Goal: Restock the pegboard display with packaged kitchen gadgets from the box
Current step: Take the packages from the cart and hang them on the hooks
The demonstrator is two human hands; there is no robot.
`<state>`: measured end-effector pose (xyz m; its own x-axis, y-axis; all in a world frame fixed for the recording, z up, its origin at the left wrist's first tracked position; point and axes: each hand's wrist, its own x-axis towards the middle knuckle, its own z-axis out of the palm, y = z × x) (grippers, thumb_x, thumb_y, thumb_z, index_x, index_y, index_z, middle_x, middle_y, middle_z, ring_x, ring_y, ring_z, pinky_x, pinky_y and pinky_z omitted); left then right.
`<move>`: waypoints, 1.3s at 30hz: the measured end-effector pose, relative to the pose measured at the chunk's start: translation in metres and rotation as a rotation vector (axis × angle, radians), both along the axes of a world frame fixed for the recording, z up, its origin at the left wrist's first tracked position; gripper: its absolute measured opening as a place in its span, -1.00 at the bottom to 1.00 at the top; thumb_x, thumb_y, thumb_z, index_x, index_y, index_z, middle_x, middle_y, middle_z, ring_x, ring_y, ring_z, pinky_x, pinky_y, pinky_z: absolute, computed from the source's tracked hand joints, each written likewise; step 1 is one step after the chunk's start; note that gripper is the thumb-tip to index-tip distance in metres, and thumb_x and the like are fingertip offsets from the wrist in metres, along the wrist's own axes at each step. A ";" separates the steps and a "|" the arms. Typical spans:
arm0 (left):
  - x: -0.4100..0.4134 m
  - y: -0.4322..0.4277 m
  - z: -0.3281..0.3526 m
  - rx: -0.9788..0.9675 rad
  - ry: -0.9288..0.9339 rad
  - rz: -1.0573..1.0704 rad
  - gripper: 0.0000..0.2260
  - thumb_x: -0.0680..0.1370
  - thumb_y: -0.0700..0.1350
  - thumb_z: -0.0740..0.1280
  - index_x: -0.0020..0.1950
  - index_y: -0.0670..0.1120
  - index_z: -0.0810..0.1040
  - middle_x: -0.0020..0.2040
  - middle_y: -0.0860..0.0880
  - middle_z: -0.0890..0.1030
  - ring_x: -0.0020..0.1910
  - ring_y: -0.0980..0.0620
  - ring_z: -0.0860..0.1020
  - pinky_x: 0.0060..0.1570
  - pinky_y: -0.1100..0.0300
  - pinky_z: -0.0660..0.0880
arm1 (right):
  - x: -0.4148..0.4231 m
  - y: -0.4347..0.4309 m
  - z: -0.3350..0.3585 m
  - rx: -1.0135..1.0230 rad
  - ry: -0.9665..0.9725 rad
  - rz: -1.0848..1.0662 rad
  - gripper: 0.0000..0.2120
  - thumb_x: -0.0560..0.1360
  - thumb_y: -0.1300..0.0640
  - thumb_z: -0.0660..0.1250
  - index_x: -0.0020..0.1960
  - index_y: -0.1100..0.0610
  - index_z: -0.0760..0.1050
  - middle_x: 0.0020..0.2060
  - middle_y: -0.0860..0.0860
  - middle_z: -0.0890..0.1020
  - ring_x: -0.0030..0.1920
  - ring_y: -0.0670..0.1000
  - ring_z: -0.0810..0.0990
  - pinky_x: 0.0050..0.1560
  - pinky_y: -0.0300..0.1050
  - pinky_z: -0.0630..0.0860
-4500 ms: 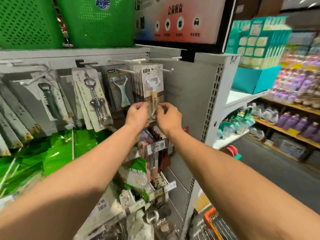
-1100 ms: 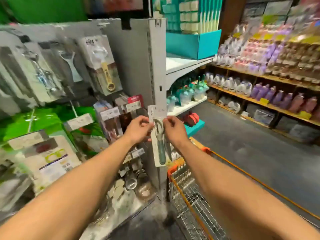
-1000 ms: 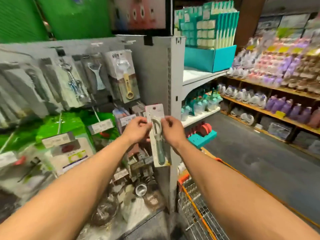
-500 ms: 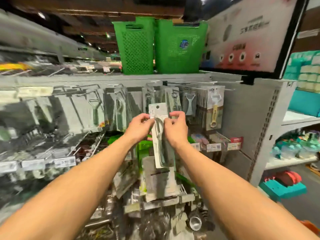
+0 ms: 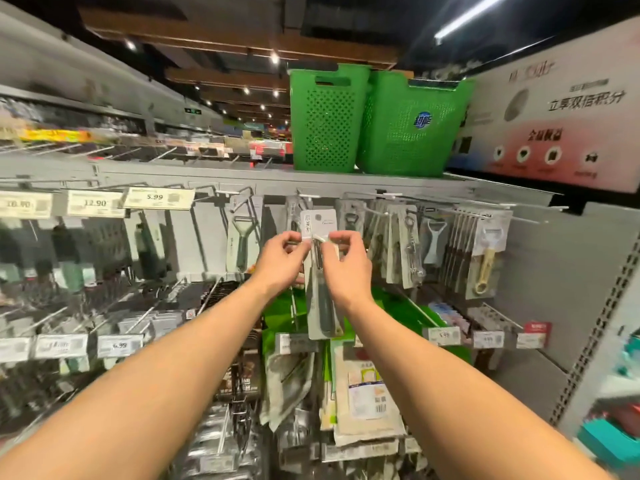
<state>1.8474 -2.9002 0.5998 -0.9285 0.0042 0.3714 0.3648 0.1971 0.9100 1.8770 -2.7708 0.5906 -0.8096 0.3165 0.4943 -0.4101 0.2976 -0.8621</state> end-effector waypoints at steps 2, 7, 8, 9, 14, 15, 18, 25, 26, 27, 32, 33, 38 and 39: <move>-0.004 -0.005 0.003 0.009 0.012 -0.002 -0.92 0.69 -0.06 0.35 0.14 -0.04 0.55 -0.06 -0.14 0.53 -0.19 0.03 0.53 -0.29 0.10 0.68 | -0.004 -0.005 0.002 0.009 0.005 0.003 -0.84 0.60 0.04 0.32 0.18 -0.05 0.48 -0.02 -0.18 0.58 -0.25 -0.20 0.57 -0.09 -0.19 0.53; -0.012 -0.014 0.004 0.002 0.009 -0.006 -0.94 0.69 -0.04 0.35 0.13 0.00 0.55 -0.02 -0.13 0.55 -0.16 0.02 0.54 -0.22 0.10 0.68 | -0.016 -0.016 0.001 0.018 -0.017 0.002 -0.83 0.59 0.04 0.32 0.18 -0.08 0.47 0.01 -0.20 0.59 -0.16 -0.05 0.64 0.04 0.08 0.63; -0.014 -0.016 0.004 -0.003 0.008 -0.003 -0.93 0.69 -0.04 0.35 0.14 0.00 0.55 -0.01 -0.13 0.57 -0.16 0.02 0.54 -0.18 0.07 0.70 | -0.018 -0.017 0.001 0.022 -0.019 0.004 -0.82 0.59 0.04 0.32 0.18 -0.10 0.47 0.01 -0.20 0.58 -0.16 -0.04 0.65 0.03 0.11 0.64; -0.015 -0.017 0.003 -0.003 0.007 -0.003 -0.92 0.69 -0.03 0.36 0.15 0.00 0.55 0.00 -0.12 0.58 -0.17 0.02 0.55 -0.16 0.05 0.71 | -0.019 -0.019 0.000 0.025 -0.022 0.002 -0.82 0.59 0.03 0.32 0.17 -0.12 0.47 0.02 -0.21 0.59 -0.17 -0.04 0.65 0.02 0.14 0.64; -0.023 -0.019 0.005 0.009 0.011 -0.013 -0.82 0.69 -0.02 0.36 0.24 -0.07 0.57 -0.01 -0.10 0.58 -0.18 0.02 0.55 -0.12 0.00 0.71 | -0.026 -0.020 0.000 0.047 0.002 -0.025 -0.80 0.57 0.07 0.32 0.17 -0.13 0.47 0.01 -0.18 0.61 -0.24 -0.09 0.61 -0.04 0.06 0.63; -0.024 -0.019 0.005 0.008 0.014 -0.014 -0.82 0.69 -0.02 0.35 0.24 -0.07 0.57 -0.01 -0.10 0.58 -0.18 0.02 0.55 -0.12 0.00 0.71 | -0.027 -0.021 0.000 0.056 0.008 -0.028 -0.79 0.57 0.08 0.32 0.18 -0.12 0.47 0.02 -0.20 0.60 -0.18 -0.08 0.63 -0.01 0.02 0.61; -0.030 -0.021 0.006 -0.015 0.010 -0.002 -0.80 0.69 -0.02 0.34 0.27 -0.07 0.56 0.00 -0.10 0.60 -0.17 0.03 0.55 -0.11 0.04 0.71 | -0.033 -0.021 0.000 0.086 -0.004 -0.021 -0.76 0.58 0.08 0.32 0.22 -0.13 0.46 0.05 -0.24 0.59 -0.15 -0.09 0.62 0.01 -0.03 0.61; -0.058 -0.028 0.001 -0.004 -0.021 0.102 -0.83 0.63 -0.08 0.41 0.15 0.01 0.46 0.01 -0.13 0.65 -0.11 -0.10 0.63 0.08 -0.24 0.65 | -0.057 -0.030 -0.008 0.133 -0.028 -0.014 -0.61 0.57 0.10 0.32 0.38 -0.11 0.49 0.18 -0.08 0.65 -0.04 -0.05 0.54 0.18 0.01 0.55; -0.063 -0.028 0.001 -0.014 -0.018 0.110 -0.85 0.62 -0.11 0.41 0.11 0.03 0.46 -0.01 -0.12 0.65 -0.09 -0.11 0.64 0.10 -0.26 0.64 | -0.064 -0.031 -0.010 0.144 -0.038 -0.020 -0.59 0.57 0.11 0.31 0.41 -0.10 0.48 0.18 -0.04 0.67 -0.04 -0.06 0.51 0.18 -0.02 0.52; -0.067 -0.028 -0.001 -0.029 -0.012 0.114 -0.86 0.61 -0.15 0.40 0.09 0.04 0.48 -0.03 -0.10 0.64 -0.08 -0.10 0.64 0.10 -0.26 0.63 | -0.068 -0.030 -0.011 0.151 -0.046 -0.022 -0.57 0.58 0.12 0.31 0.43 -0.10 0.47 0.19 -0.01 0.67 -0.03 -0.07 0.49 0.19 -0.03 0.51; -0.086 -0.020 -0.002 -0.097 0.026 0.165 -0.82 0.66 -0.22 0.30 0.17 0.01 0.59 0.07 0.02 0.66 0.00 -0.05 0.65 0.19 -0.06 0.62 | -0.093 -0.024 -0.008 0.203 -0.095 -0.016 -0.53 0.64 0.17 0.29 0.53 -0.06 0.40 0.32 -0.13 0.55 -0.17 -0.14 0.58 -0.04 -0.38 0.51; -0.090 -0.018 -0.003 -0.101 0.029 0.167 -0.81 0.67 -0.22 0.28 0.20 0.00 0.60 0.12 0.03 0.66 0.03 -0.04 0.65 0.19 -0.03 0.61 | -0.100 -0.024 -0.008 0.201 -0.098 -0.012 -0.52 0.64 0.18 0.29 0.53 -0.05 0.40 0.35 -0.12 0.55 -0.15 -0.13 0.59 0.02 -0.31 0.55; -0.112 -0.016 -0.004 -0.147 0.027 0.167 -0.75 0.71 -0.23 0.22 0.33 -0.06 0.60 0.25 0.06 0.62 0.10 -0.03 0.65 0.18 0.07 0.60 | -0.131 -0.023 -0.008 0.173 -0.159 0.019 -0.50 0.64 0.21 0.27 0.55 -0.04 0.38 0.41 -0.08 0.54 -0.28 -0.07 0.65 -0.27 -0.23 0.60; -0.118 -0.017 -0.004 -0.156 0.030 0.169 -0.74 0.71 -0.22 0.22 0.34 -0.06 0.60 0.27 0.05 0.62 0.09 -0.02 0.65 0.17 0.08 0.61 | -0.137 -0.023 -0.008 0.164 -0.168 0.024 -0.50 0.64 0.22 0.27 0.55 -0.02 0.38 0.41 -0.07 0.54 -0.30 -0.08 0.64 -0.33 -0.27 0.56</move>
<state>1.7297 -2.9168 0.5957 -0.9093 -0.0913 0.4061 0.3412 0.3951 0.8529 1.7399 -2.7936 0.5822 -0.8912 0.2227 0.3951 -0.2734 0.4313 -0.8598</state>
